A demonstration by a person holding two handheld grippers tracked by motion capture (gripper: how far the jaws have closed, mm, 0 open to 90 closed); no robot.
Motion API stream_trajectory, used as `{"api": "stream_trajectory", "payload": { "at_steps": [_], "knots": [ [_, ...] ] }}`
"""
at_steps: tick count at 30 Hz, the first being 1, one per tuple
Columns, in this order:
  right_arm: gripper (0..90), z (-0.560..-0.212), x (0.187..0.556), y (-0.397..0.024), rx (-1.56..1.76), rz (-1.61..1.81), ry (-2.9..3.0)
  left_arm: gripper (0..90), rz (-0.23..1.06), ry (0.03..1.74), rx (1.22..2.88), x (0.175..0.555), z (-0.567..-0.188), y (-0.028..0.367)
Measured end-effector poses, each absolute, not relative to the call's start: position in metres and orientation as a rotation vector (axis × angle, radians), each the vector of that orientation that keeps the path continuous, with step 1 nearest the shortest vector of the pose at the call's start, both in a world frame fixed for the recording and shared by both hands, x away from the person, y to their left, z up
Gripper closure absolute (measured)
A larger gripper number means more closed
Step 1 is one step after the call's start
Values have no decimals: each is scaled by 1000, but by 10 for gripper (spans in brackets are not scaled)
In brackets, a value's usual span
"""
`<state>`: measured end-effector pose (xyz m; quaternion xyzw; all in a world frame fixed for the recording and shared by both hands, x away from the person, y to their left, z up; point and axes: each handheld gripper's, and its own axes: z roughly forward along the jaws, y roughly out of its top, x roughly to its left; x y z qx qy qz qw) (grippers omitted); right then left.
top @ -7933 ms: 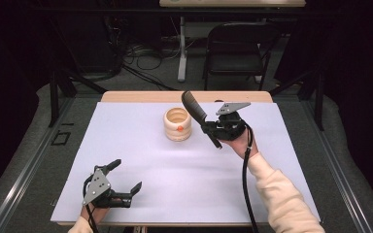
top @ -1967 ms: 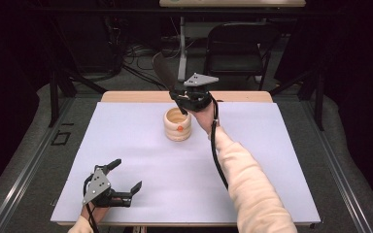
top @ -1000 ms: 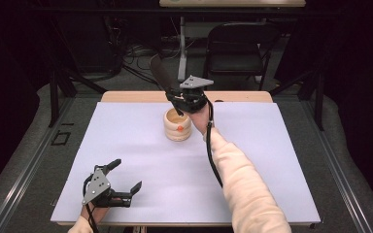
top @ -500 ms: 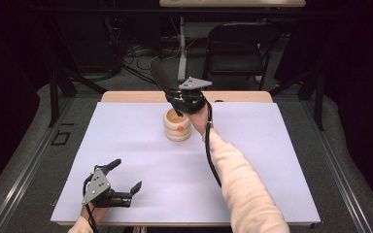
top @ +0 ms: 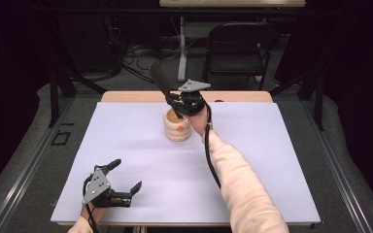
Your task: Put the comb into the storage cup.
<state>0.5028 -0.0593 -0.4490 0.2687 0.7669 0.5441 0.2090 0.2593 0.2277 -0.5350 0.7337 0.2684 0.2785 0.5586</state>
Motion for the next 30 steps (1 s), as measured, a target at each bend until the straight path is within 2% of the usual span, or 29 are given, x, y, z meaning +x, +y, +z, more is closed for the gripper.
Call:
{"api": "stream_trajectory", "payload": {
  "at_steps": [30],
  "knots": [
    [722, -465, 503, -57, 749, 1482, 2185, 1, 655, 635, 1729, 259, -535, 228]
  ]
}}
